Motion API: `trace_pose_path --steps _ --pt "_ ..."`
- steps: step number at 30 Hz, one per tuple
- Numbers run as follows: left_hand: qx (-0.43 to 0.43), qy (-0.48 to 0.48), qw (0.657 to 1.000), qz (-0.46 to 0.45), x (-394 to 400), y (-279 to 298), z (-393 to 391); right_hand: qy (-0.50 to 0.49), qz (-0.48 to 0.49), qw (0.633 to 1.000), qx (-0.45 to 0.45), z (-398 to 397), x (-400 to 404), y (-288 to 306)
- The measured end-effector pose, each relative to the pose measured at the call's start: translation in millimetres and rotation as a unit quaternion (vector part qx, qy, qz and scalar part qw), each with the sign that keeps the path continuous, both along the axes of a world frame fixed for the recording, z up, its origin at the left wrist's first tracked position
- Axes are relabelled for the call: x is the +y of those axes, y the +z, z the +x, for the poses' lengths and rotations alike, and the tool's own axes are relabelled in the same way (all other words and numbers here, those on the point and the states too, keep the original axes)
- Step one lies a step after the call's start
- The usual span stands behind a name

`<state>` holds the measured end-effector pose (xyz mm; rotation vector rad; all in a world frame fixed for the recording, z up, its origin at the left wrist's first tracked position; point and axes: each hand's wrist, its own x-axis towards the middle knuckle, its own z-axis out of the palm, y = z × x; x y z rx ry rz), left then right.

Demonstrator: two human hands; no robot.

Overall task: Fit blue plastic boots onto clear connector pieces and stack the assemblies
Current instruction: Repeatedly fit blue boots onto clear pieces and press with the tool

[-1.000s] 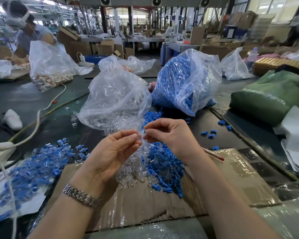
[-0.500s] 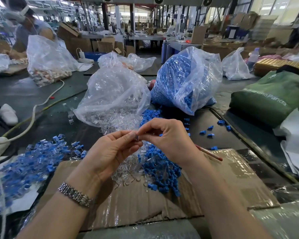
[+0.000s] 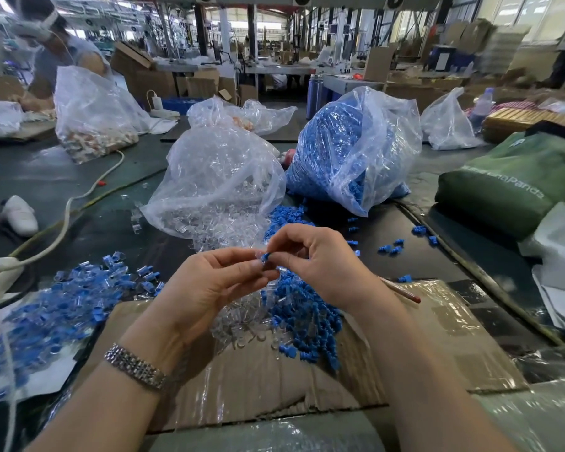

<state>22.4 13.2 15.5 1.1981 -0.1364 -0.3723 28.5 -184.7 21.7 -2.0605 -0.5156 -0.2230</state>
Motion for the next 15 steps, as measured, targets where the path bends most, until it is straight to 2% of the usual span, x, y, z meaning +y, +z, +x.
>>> trace_pose_path --steps 7,10,12,13,15 --pt "-0.101 0.051 0.989 0.099 -1 -3 1 -0.014 -0.052 0.998 -0.013 -4 4 3" --pt "-0.108 0.051 0.988 0.097 2 -5 1 -0.008 -0.029 0.999 0.030 -8 1 11" --pt "-0.105 0.056 0.990 0.079 4 -5 1 -0.080 -0.074 0.993 0.045 -8 -10 16" --pt "-0.101 0.060 0.991 0.068 5 -5 0 -0.148 -0.135 0.978 0.064 -7 -19 16" --pt "-0.090 0.068 0.992 0.052 6 -5 0 -0.266 -0.293 0.905 0.159 -6 -36 15"
